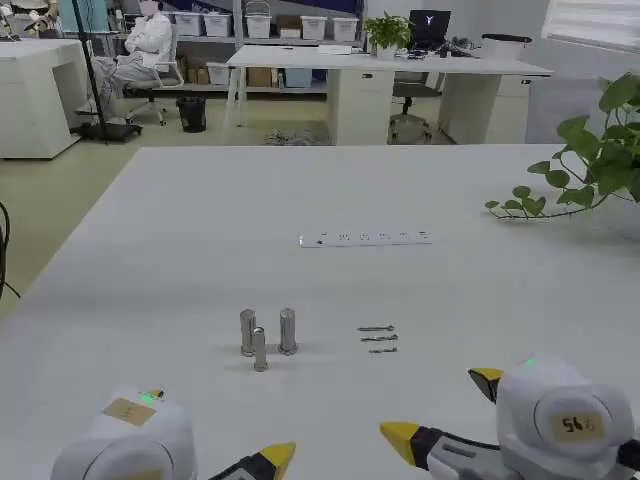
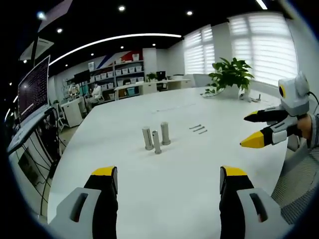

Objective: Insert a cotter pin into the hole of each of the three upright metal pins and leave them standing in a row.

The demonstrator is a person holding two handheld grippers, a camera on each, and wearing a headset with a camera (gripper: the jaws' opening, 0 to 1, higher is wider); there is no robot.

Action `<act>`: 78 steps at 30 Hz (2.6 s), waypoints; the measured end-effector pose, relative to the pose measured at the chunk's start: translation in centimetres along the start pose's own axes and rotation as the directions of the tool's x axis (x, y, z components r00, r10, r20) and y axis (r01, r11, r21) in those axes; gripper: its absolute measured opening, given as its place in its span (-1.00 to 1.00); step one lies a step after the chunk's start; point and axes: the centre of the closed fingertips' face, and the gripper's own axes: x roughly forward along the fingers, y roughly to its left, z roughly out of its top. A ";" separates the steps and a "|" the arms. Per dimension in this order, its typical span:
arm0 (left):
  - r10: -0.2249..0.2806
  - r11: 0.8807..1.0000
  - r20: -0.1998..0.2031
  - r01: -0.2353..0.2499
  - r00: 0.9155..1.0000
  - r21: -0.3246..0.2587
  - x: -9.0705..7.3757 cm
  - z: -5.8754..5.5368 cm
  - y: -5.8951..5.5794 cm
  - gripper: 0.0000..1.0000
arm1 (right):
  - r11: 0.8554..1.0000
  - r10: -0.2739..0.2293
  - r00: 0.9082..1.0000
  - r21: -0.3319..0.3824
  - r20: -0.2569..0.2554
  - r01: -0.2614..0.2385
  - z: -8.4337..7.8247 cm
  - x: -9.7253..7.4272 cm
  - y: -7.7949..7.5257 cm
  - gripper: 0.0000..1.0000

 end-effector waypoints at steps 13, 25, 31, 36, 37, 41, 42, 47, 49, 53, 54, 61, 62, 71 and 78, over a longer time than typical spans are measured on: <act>-0.001 1.000 -0.001 0.001 1.000 0.003 0.0 0.0 0.0 0.65 | 1.000 0.003 1.000 -0.005 -0.003 -0.003 -0.1 0.0 0.0 0.39; -0.003 1.000 -0.003 0.003 1.000 0.005 0.0 0.0 -0.1 0.65 | 1.000 0.007 1.000 -0.015 -0.004 -0.007 -0.1 0.1 0.2 0.37; -0.001 1.000 -0.004 0.001 1.000 0.004 0.0 0.0 -0.1 0.65 | 1.000 0.007 1.000 -0.017 -0.005 -0.007 -0.2 0.1 0.2 0.38; -0.001 1.000 -0.003 0.001 1.000 0.005 0.0 0.0 -0.1 0.65 | 1.000 0.000 1.000 -0.015 0.002 0.000 0.0 0.1 0.0 0.39; -0.001 1.000 -0.003 0.001 1.000 0.006 0.0 0.0 -0.1 0.65 | 1.000 -0.001 1.000 -0.016 0.001 0.001 0.0 0.1 0.0 0.39; 0.001 1.000 -0.003 -0.001 1.000 0.005 0.0 0.0 -0.1 0.65 | 1.000 -0.005 1.000 -0.015 0.003 0.006 0.0 0.0 -0.1 0.41; 0.002 1.000 -0.003 -0.002 1.000 0.006 0.0 0.0 0.0 0.65 | 1.000 -0.008 1.000 -0.015 0.004 0.008 0.0 0.0 -0.2 0.41; 0.002 1.000 -0.004 -0.002 1.000 0.007 0.0 -0.1 0.0 0.65 | 1.000 -0.015 1.000 -0.014 0.008 0.015 0.1 0.0 -0.3 0.45; 0.002 1.000 -0.005 -0.002 1.000 0.005 0.0 -0.1 0.0 0.65 | 1.000 -0.015 1.000 -0.015 0.011 0.016 0.2 0.0 -0.3 0.47; 0.003 1.000 -0.006 -0.002 1.000 0.004 0.0 -0.1 0.0 0.65 | 1.000 -0.012 1.000 -0.025 0.020 0.013 0.3 0.0 -0.2 0.48; 0.002 1.000 -0.007 -0.002 1.000 0.003 0.0 -0.1 0.0 0.65 | 1.000 -0.010 1.000 -0.023 0.021 0.011 0.4 0.0 -0.2 0.48; 0.002 1.000 -0.012 -0.002 1.000 0.001 0.0 -0.2 0.0 0.65 | 1.000 -0.007 1.000 -0.021 0.016 0.007 0.3 0.1 -0.1 0.48; 0.003 1.000 -0.013 -0.003 1.000 0.001 0.0 -0.3 0.0 0.65 | 1.000 -0.007 1.000 -0.020 0.016 0.007 0.3 0.1 -0.1 0.48; 0.000 1.000 -0.011 0.000 1.000 -0.006 -0.1 -0.2 0.0 0.64 | 1.000 0.001 1.000 -0.013 0.021 -0.001 0.3 0.1 0.1 0.48; 0.008 1.000 0.002 -0.008 1.000 -0.012 -0.3 0.2 0.3 0.57 | 1.000 0.006 0.999 -0.023 0.031 -0.005 0.5 0.1 0.2 0.46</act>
